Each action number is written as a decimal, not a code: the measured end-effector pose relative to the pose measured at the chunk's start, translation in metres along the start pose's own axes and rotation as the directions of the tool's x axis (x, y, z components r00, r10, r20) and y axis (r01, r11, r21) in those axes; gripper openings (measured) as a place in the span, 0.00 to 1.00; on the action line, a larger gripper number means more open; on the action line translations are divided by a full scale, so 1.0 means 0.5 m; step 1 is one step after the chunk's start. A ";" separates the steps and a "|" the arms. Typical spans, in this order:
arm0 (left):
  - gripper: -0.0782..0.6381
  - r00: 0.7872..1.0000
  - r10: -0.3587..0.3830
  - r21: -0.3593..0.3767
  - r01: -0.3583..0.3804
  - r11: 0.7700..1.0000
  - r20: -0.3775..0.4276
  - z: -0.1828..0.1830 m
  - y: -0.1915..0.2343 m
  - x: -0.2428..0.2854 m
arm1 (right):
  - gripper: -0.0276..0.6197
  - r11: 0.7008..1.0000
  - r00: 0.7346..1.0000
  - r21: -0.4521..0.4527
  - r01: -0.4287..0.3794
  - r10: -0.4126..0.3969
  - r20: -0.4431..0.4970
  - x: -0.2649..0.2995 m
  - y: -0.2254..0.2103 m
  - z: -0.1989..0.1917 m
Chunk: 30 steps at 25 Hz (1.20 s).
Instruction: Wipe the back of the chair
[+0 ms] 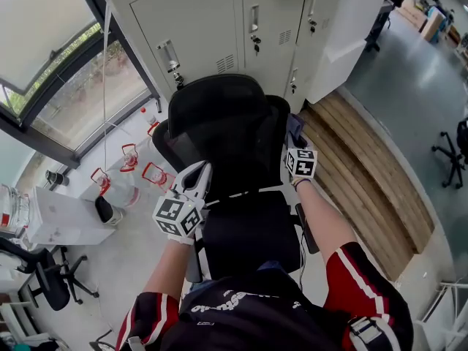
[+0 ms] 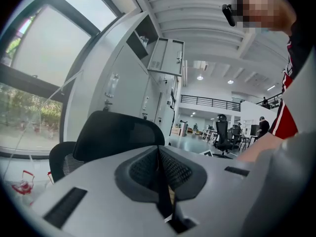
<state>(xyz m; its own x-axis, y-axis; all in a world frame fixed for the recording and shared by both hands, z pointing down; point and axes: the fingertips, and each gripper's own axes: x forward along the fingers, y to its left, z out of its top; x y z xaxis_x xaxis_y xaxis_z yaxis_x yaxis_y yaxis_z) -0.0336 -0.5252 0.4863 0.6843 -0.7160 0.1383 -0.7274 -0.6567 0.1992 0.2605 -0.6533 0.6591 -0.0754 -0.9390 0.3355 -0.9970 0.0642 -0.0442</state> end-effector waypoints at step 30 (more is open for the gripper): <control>0.14 0.986 0.163 -0.005 -0.163 0.987 0.034 0.027 0.214 -0.290 | 0.13 0.981 0.986 -0.107 -0.164 0.161 -0.038 0.093 0.463 -0.010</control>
<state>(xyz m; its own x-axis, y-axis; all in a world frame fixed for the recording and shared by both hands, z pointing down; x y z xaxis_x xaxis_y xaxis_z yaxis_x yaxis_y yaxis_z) -0.2114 -0.4949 0.4745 0.5543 -0.8212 0.1358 -0.8290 -0.5300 0.1788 0.0260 -0.6805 0.6691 -0.2355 -0.9030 0.3594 -0.9674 0.2533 0.0026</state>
